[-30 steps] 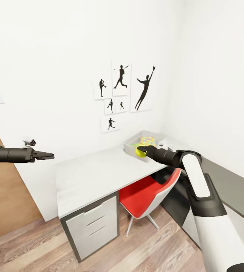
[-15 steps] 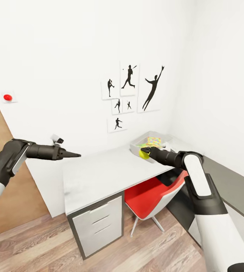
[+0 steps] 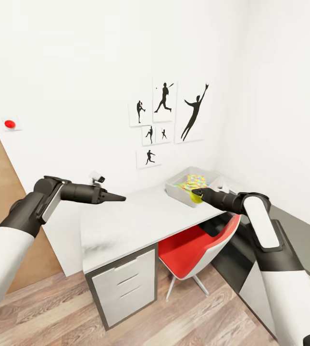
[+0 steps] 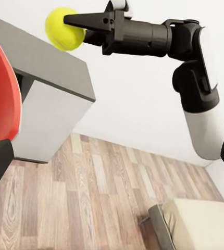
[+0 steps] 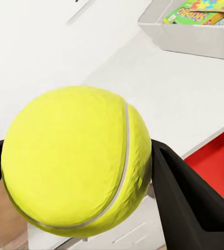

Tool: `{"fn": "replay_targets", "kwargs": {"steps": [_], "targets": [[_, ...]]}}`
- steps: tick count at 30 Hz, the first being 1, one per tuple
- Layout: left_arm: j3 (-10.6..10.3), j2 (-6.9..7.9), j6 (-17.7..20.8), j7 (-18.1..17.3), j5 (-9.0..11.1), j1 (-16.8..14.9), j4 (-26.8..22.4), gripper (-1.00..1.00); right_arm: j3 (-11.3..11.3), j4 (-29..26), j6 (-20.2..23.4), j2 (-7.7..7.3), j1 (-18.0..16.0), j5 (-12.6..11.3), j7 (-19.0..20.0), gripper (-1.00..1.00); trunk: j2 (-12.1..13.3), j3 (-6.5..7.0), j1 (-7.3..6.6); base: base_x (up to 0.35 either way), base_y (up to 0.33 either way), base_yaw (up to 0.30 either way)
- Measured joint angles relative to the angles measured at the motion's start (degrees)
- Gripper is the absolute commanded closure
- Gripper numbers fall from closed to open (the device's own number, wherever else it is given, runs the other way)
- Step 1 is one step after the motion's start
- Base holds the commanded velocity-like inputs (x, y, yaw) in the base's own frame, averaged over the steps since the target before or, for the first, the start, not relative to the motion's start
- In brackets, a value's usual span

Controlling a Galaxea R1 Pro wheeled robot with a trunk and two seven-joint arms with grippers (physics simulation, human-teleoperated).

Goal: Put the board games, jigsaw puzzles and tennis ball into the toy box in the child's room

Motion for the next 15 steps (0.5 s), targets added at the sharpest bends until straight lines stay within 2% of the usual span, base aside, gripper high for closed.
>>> {"fn": "replay_targets", "kwargs": {"steps": [6,9,11,15], "targets": [[0.03,-0.11,0.03,2.64,0.02,0.10,-0.02,-1.00,-0.03,0.06,-0.08,-0.19,-0.07,0.00,-0.03,1.00,0.00,0.00,0.00,0.000,0.000,0.000],[0.06,-0.12,0.08,3.27,0.05,0.11,-0.02,-1.00,-1.30,0.08,-0.02,-0.30,-0.06,0.06,0.02,1.00,0.00,0.00,0.00,0.000,0.000,0.000],[-0.58,0.37,-0.56,2.62,0.71,-0.54,-0.66,-1.00,-0.65,-0.57,0.65,0.35,-0.70,0.72,0.87,1.00,-0.01,0.00,0.00,0.000,0.000,0.000],[-1.87,0.10,-1.84,2.51,0.73,-0.88,-1.65,-1.00,-0.86,-1.22,1.38,1.64,-1.99,2.22,2.56,1.00,0.00,0.00,0.00,0.000,0.000,0.000]]}}
